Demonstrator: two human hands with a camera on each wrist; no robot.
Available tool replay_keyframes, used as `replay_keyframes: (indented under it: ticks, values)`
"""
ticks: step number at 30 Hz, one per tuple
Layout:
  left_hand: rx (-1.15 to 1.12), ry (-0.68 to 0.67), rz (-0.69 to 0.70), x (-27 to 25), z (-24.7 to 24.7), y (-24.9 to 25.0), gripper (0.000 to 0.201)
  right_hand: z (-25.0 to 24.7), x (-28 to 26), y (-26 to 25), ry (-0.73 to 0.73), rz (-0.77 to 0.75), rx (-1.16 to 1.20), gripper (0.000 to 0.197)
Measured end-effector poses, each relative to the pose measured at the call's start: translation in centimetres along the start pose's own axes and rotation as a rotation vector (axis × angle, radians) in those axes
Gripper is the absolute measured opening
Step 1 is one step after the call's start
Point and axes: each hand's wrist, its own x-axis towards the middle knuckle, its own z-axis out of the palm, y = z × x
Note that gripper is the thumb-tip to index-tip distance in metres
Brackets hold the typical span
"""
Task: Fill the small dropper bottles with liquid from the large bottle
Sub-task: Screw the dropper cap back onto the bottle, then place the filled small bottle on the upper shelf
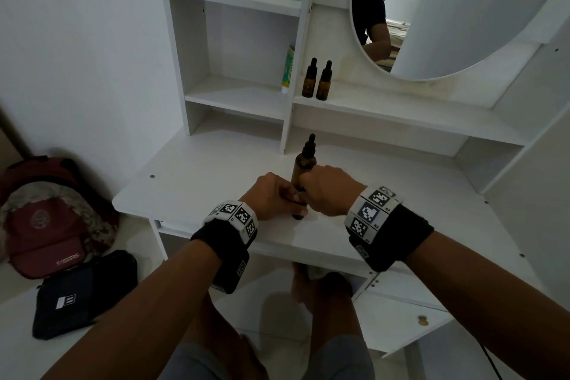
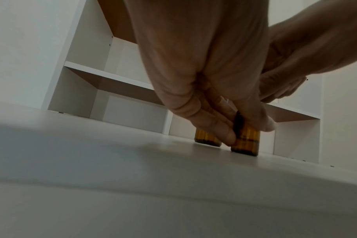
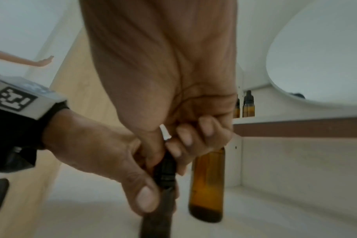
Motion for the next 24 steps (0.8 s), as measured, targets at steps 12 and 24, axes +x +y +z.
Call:
replay_keyframes:
  ticks: [12,24]
  values:
    - [0.048,0.023,-0.013,-0.1,0.1,0.3,0.021,0.5,0.0,-1.1,0.070,0.205,0.231,0.025]
    - [0.514,-0.006,-0.143,0.9,-4.3,0.8,0.056,2.8,-1.0,-1.1,0.131,0.197,0.337,0.028]
